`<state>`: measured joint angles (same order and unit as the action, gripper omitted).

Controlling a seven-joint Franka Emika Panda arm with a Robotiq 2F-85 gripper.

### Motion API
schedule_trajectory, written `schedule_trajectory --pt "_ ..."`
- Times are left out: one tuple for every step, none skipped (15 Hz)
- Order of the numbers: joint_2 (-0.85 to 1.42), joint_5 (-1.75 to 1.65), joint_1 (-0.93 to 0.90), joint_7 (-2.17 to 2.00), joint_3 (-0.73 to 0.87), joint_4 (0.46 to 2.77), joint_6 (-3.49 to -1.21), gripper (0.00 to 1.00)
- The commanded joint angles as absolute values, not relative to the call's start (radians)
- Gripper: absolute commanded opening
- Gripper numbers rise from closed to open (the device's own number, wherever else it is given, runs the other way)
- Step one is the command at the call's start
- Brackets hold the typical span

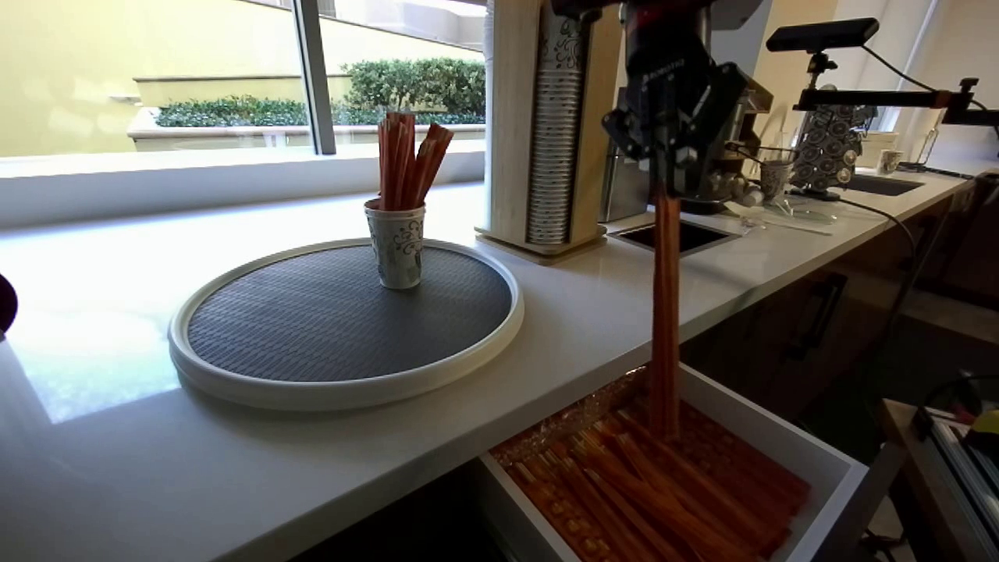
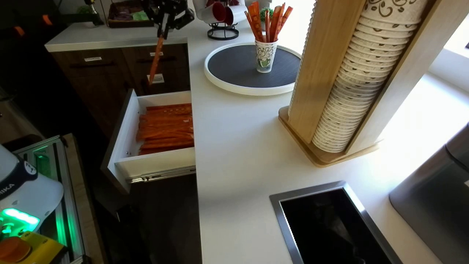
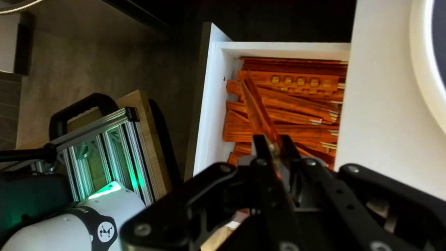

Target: Pick one pack of chopsticks and place it in the drawer

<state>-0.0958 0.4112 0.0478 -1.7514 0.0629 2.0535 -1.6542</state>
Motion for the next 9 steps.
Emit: schedule_trajectory --pt "-0.089 0.386 0.06 -1.756 0.056 2.125 -1.662 0.03" --pt "-0.079 0.378 0.061 -1.761 0.055 2.136 -1.668 0.03" --pt "-0.062 0.322 0.061 -1.786 0.05 2.151 -1.682 0.03" --pt "-0.051 0.269 0.063 -1.816 0.05 2.16 -1.689 0.03" --pt "-0.063 0.331 0.061 -1.772 0.057 2.131 -1.659 0.12" --pt "-0.052 0.302 0.061 -1.783 0.057 2.141 -1.663 0.12" --pt "-0.044 0.288 0.06 -1.787 0.058 2.146 -1.665 0.12" --pt "-0.038 0.283 0.06 -1.788 0.058 2.147 -1.665 0.12" --pt "-0.036 0.282 0.06 -1.789 0.058 2.147 -1.665 0.12"
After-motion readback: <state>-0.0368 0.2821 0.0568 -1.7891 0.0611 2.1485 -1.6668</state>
